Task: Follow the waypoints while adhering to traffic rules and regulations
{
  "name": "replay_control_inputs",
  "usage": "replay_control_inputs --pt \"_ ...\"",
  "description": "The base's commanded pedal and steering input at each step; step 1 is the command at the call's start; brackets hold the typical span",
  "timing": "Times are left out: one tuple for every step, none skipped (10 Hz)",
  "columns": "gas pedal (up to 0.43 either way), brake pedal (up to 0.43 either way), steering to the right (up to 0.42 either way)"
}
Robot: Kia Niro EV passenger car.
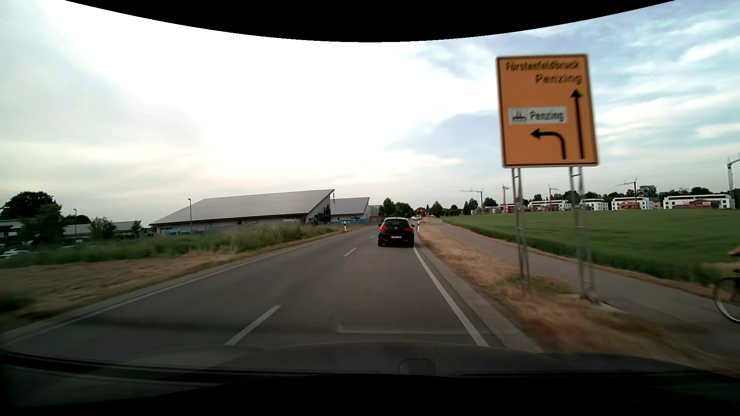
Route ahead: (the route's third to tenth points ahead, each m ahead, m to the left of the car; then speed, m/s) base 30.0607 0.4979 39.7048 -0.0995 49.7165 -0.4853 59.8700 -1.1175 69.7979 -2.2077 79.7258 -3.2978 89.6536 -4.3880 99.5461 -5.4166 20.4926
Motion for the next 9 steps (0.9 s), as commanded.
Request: replay_control_inputs --pt "0.039 0.006 0.006" --pt "0.039 0.006 0.005" --pt "0.039 0.006 0.004" --pt "0.039 0.006 0.004" --pt "0.039 0.006 0.005" --pt "0.039 0.006 0.007" --pt "0.039 0.006 0.010" --pt "0.039 0.006 0.011" --pt "0.039 0.006 0.011"
